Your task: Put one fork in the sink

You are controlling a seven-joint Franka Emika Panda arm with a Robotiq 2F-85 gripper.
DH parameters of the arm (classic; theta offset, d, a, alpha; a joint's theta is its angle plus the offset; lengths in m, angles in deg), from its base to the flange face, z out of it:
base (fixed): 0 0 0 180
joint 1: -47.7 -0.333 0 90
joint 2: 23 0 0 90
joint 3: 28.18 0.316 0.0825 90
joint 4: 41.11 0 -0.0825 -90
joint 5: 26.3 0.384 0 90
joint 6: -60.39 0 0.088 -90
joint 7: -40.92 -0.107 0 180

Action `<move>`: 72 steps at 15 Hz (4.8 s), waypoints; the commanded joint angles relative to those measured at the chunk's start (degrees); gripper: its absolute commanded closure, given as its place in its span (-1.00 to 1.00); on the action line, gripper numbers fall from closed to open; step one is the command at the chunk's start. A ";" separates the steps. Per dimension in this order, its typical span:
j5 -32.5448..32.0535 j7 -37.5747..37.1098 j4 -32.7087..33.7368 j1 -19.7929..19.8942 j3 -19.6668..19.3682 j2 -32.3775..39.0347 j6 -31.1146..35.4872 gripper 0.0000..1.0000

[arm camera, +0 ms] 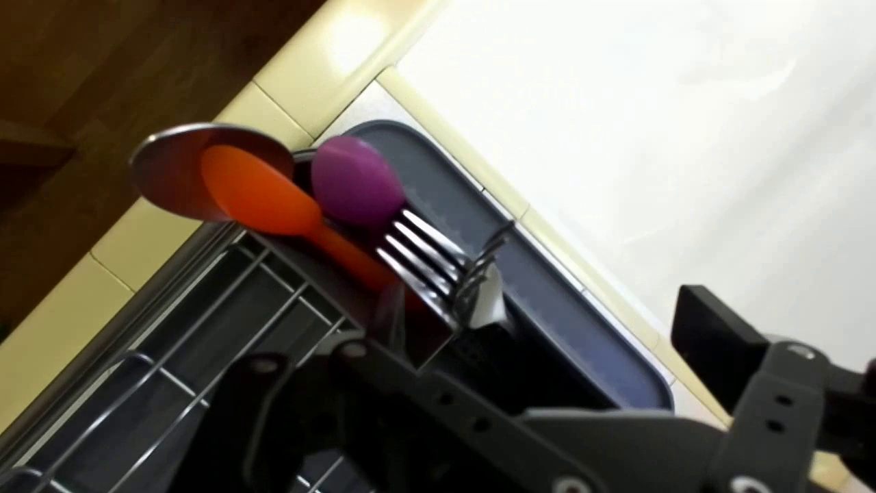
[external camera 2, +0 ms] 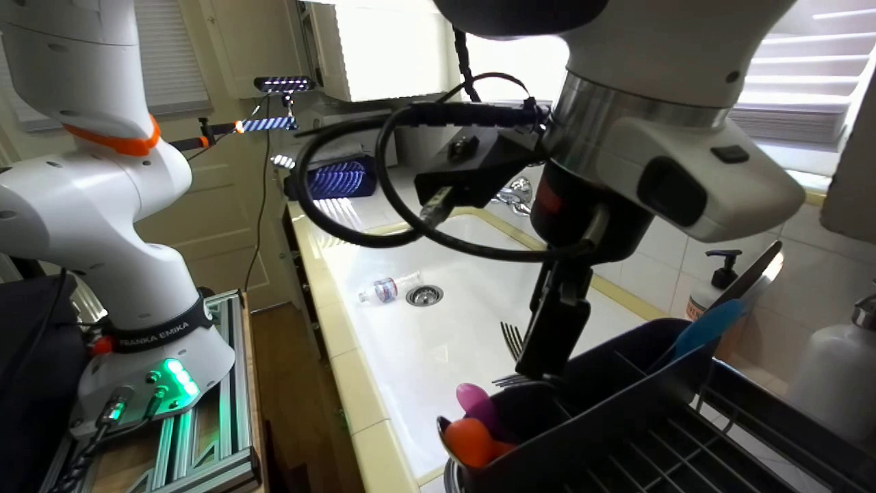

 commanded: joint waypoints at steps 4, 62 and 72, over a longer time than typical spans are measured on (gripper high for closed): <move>0.32 -2.85 0.14 -0.26 0.42 1.39 -2.01 -0.10; -13.78 23.65 -30.14 -17.34 3.37 -15.11 27.90 0.97; 0.37 24.05 -28.17 -15.10 9.00 -0.15 41.34 0.97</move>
